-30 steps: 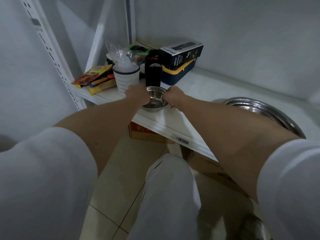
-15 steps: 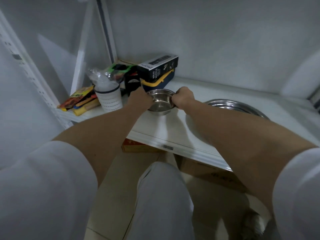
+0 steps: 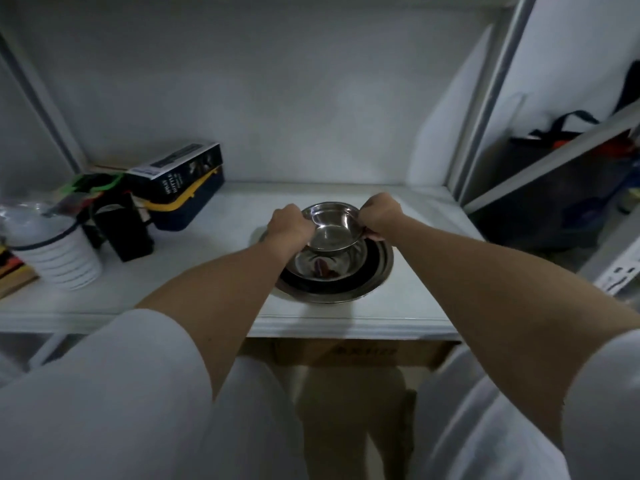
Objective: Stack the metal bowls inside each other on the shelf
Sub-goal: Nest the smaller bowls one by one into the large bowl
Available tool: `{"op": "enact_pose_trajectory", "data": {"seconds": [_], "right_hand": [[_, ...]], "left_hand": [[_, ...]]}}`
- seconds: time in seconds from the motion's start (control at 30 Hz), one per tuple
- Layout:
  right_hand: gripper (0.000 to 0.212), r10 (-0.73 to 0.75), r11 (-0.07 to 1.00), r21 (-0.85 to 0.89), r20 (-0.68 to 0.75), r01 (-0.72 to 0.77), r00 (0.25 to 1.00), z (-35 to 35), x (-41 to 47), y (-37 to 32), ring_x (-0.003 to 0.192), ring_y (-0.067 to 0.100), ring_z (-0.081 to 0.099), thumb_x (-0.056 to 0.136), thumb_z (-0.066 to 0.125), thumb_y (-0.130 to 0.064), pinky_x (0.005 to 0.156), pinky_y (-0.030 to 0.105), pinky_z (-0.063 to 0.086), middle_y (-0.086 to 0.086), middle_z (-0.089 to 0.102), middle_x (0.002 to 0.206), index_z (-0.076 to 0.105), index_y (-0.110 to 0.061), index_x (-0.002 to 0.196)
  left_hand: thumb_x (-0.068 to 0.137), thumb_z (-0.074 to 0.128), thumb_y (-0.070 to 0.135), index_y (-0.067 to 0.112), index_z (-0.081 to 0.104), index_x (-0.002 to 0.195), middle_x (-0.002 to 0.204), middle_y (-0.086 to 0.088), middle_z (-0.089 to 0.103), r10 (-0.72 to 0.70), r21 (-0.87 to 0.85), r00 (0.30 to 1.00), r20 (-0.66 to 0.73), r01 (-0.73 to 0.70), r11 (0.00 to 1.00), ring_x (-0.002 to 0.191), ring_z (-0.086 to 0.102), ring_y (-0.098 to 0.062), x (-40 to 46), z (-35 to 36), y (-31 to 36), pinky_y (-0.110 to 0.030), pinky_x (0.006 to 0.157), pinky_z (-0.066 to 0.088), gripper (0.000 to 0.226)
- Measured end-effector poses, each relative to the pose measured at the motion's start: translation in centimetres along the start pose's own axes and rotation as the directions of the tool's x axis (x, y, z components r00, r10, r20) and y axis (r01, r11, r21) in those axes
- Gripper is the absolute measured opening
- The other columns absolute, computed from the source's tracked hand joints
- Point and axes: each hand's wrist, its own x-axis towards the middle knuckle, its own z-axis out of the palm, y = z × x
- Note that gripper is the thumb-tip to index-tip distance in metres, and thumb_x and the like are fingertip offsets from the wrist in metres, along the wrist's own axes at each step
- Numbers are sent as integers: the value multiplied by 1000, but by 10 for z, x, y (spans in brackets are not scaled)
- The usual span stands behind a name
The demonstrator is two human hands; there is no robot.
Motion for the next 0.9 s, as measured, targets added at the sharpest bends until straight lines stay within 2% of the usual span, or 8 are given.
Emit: {"op": "enact_pose_trajectory", "data": {"seconds": [0.07, 0.17, 0.23, 0.37, 0.43, 0.6, 0.73, 0.9], "right_hand": [[29, 17, 1000, -6, 31, -17, 999, 0, 0, 8, 78, 34, 68, 77, 56, -6, 76, 44, 61, 20, 67, 90, 67, 2, 103], [26, 44, 999, -28, 94, -41, 995, 7, 1, 11, 63, 27, 60, 82, 54, -2, 41, 27, 56, 18, 60, 92, 64, 2, 106], [24, 58, 998, -34, 123, -54, 991, 15, 3, 14, 58, 24, 57, 84, 53, -1, 33, 23, 51, 18, 59, 93, 62, 1, 106], [15, 38, 996, -84, 134, -27, 990, 30, 5, 21, 68, 32, 68, 84, 52, -5, 62, 36, 62, 12, 56, 75, 58, -3, 98], [12, 17, 992, -127, 103, -4, 995, 34, 6, 25, 80, 35, 70, 82, 54, -7, 77, 42, 61, 11, 57, 72, 58, -5, 93], [7, -37, 970, -238, 48, 48, 998, 36, 9, 28, 77, 27, 56, 83, 57, -13, 67, 30, 45, 5, 52, 72, 52, -8, 85], [22, -68, 959, -270, 56, 81, 996, 40, 12, 33, 84, 27, 57, 80, 58, -19, 70, 31, 47, 13, 65, 103, 64, -6, 97], [33, -70, 963, -257, 61, 83, 996, 38, 11, 32, 99, 31, 64, 80, 59, -21, 80, 32, 52, 13, 66, 110, 67, -10, 110]], "left_hand": [[86, 54, 13, 4, 66, 105, 108, -16, 67, -2, 33, 1000, 17, 1, 999, 79, 57, -27, -1, 7, 1, -31, 63, 43, 24], [87, 55, 15, 3, 67, 105, 106, -15, 68, -4, 73, 1000, 16, 3, 997, 88, 65, -30, 0, 12, -5, -32, 67, 48, 24], [89, 55, 18, 2, 68, 106, 105, -15, 70, 9, 97, 1000, 14, -10, 995, 92, 66, -31, 2, 14, -12, -33, 73, 51, 27], [89, 58, 23, 1, 69, 106, 108, -16, 70, 36, 155, 999, -11, -34, 987, 100, 66, -33, 3, 18, -23, -35, 82, 53, 30], [90, 56, 22, -1, 68, 106, 108, -18, 69, 59, 174, 998, -25, -53, 983, 101, 65, -34, 2, 20, -24, -36, 83, 54, 30], [89, 56, 20, 2, 71, 107, 113, -17, 68, 79, 197, 995, -57, -66, 978, 105, 64, -33, 3, 23, -27, -37, 88, 54, 30], [89, 58, 19, 4, 67, 118, 131, -20, 48, 110, 269, 992, -64, -89, 959, 116, 55, -35, 4, 28, -33, -37, 100, 48, 34], [88, 59, 18, 3, 64, 121, 134, -20, 46, 97, 288, 995, -31, -84, 954, 119, 53, -37, 6, 29, -34, -40, 103, 47, 37]]}}
